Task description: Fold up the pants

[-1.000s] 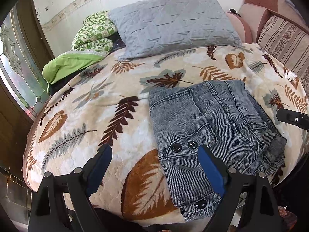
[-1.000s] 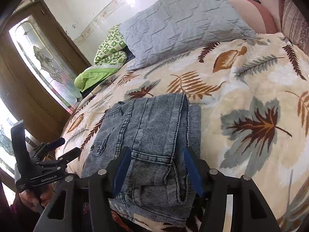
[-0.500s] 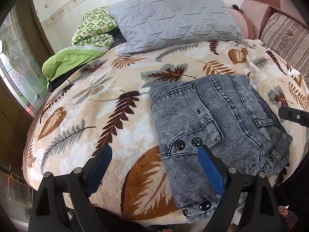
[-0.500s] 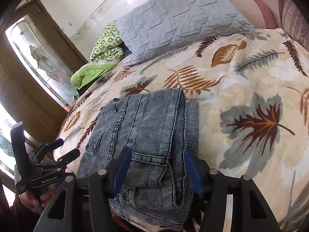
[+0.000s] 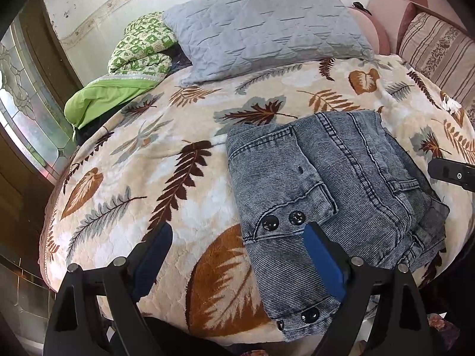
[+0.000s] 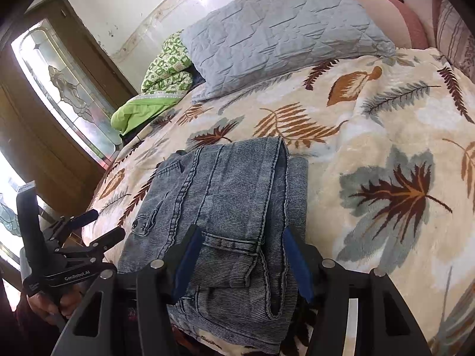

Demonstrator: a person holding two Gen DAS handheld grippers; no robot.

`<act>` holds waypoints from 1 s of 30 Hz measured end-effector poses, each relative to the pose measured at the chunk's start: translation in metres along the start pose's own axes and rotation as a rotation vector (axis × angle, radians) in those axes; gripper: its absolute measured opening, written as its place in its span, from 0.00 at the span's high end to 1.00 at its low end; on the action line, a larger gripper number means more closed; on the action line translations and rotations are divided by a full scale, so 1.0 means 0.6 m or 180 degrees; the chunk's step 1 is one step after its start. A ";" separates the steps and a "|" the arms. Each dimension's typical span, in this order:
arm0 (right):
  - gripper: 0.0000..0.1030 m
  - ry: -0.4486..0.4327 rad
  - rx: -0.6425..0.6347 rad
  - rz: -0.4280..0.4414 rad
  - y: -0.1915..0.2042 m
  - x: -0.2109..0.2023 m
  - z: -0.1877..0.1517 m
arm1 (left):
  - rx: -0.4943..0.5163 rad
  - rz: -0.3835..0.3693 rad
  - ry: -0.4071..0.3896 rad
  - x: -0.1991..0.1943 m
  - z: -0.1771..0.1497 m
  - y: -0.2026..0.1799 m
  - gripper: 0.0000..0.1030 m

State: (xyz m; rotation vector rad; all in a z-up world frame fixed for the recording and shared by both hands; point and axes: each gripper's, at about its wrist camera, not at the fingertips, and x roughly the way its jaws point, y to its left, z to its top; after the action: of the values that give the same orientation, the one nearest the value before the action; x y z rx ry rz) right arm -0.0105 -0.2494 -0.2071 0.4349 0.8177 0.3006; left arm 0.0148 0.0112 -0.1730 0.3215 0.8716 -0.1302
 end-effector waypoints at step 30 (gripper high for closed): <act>0.41 0.0077 0.0068 -0.0073 -0.007 0.013 -0.004 | -0.0020 -0.0007 0.0024 0.010 -0.004 0.003 0.12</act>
State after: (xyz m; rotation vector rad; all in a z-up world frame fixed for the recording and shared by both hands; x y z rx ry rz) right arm -0.0069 -0.2490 -0.2153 0.4422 0.8495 0.2764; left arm 0.0171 0.0140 -0.1784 0.3152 0.8797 -0.1283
